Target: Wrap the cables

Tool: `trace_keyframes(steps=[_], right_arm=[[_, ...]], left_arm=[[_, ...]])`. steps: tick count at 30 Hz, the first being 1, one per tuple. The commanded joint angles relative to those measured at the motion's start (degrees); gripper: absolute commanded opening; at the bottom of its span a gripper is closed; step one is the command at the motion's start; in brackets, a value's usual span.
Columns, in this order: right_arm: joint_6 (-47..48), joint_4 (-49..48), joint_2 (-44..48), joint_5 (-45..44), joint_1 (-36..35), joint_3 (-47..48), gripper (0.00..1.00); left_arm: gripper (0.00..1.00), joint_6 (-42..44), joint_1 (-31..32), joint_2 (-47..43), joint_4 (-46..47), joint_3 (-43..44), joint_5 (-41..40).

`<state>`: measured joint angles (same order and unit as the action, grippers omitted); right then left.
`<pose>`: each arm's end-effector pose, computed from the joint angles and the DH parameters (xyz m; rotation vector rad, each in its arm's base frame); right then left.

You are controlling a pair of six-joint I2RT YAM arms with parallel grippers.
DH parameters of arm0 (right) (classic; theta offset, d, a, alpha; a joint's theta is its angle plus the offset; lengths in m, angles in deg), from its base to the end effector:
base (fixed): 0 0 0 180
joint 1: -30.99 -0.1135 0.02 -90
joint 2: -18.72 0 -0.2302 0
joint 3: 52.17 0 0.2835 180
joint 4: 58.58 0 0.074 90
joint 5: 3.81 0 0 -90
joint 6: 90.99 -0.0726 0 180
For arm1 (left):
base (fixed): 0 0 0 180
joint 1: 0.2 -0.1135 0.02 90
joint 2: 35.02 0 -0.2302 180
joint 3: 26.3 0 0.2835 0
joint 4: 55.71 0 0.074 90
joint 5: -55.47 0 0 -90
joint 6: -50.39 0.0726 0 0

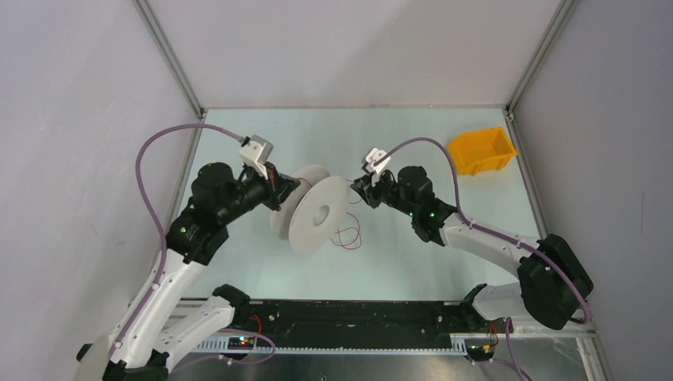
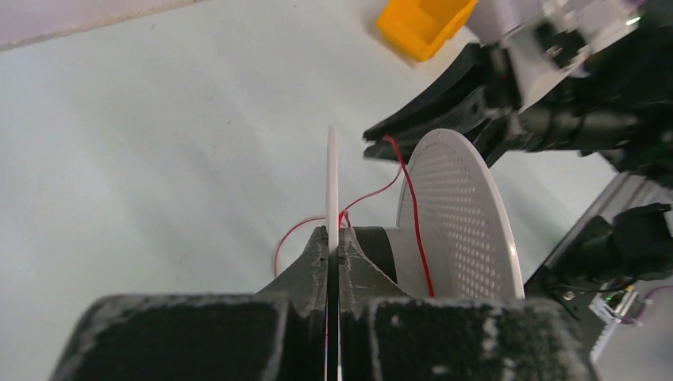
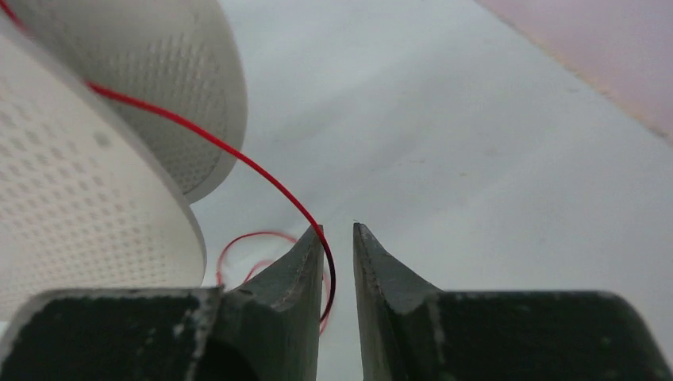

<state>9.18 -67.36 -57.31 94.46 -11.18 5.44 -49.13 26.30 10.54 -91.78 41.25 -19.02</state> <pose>0.2725 0.2610 0.2229 -0.8747 1.5358 0.5332 0.2252 -0.1340 0.3490 0.4680 1.8024 -0.6865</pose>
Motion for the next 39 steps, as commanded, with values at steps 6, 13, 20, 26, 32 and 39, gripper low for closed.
trace_keyframes(steps=[6,13,20,26,32,39], right_arm=[[-11.31,-16.54,-0.16,15.14,1.50,-7.75,0.33],[-20.20,-35.19,-6.69,22.02,1.41,-12.43,0.39],[-25.69,-47.49,-13.08,23.32,1.16,-14.48,0.48],[-27.66,-55.23,-20.44,21.64,0.84,-14.89,0.49],[-29.70,-62.74,-26.09,21.35,0.78,-14.97,0.50],[-28.48,-64.28,-29.48,21.84,0.26,-14.09,0.52]], left_arm=[[0.00,-8.61,-0.13,-1.78,3.55,5.69,3.13],[0.00,-12.02,-0.13,-2.06,4.08,7.20,-0.39],[0.00,-15.38,-0.20,-3.46,7.25,7.22,-1.79],[0.00,-17.49,-0.22,-4.55,8.98,7.16,-5.00],[0.00,-18.41,-0.22,-5.27,9.96,6.87,-8.10],[0.00,-20.60,-0.22,-5.23,11.51,6.70,-8.98]])
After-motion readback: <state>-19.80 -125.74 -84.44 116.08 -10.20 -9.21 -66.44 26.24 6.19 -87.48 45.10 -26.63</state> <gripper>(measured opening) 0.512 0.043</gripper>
